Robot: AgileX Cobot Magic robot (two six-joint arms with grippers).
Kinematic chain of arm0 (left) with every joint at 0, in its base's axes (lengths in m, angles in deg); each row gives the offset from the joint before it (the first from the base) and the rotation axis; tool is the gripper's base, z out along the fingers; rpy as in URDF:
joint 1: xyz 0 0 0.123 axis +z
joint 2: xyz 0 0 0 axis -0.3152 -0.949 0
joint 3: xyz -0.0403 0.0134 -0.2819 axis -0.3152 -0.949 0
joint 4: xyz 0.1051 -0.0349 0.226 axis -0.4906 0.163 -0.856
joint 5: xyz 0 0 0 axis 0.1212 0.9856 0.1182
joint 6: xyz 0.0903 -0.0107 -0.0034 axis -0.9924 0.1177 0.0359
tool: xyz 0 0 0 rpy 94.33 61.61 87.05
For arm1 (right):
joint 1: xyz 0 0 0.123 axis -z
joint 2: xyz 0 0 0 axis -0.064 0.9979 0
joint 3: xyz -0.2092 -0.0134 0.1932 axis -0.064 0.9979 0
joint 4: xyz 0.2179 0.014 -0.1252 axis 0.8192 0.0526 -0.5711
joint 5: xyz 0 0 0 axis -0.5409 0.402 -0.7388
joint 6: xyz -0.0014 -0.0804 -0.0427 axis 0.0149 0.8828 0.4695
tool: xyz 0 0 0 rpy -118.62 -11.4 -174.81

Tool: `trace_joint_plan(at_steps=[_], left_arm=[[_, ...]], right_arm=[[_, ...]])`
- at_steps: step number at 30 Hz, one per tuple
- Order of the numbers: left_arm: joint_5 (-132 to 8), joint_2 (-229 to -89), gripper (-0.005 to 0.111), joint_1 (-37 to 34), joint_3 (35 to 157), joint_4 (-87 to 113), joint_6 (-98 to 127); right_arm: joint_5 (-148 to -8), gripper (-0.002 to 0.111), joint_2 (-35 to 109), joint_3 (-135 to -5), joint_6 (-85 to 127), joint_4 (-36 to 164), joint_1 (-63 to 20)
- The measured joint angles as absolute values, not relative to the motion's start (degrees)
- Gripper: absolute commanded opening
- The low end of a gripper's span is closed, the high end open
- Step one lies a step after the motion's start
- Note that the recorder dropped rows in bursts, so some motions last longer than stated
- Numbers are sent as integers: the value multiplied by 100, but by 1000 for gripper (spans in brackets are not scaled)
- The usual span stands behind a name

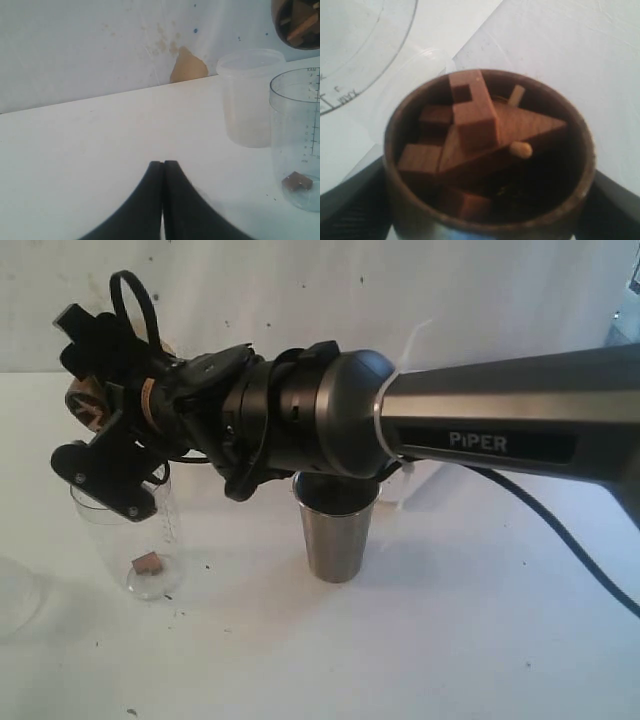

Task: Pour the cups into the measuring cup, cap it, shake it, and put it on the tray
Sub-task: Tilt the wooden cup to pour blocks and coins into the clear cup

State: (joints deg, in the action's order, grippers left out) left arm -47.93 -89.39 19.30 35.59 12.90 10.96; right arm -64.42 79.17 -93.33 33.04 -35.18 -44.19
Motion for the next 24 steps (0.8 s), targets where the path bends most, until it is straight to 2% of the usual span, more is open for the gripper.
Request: trace_joint_plan(at_steps=[24], left_arm=[[-4793,-8939,1,1930,3559,1290,1096]], right_arm=[[-6280,0,7976,-9333,4035,-3523,-4423]])
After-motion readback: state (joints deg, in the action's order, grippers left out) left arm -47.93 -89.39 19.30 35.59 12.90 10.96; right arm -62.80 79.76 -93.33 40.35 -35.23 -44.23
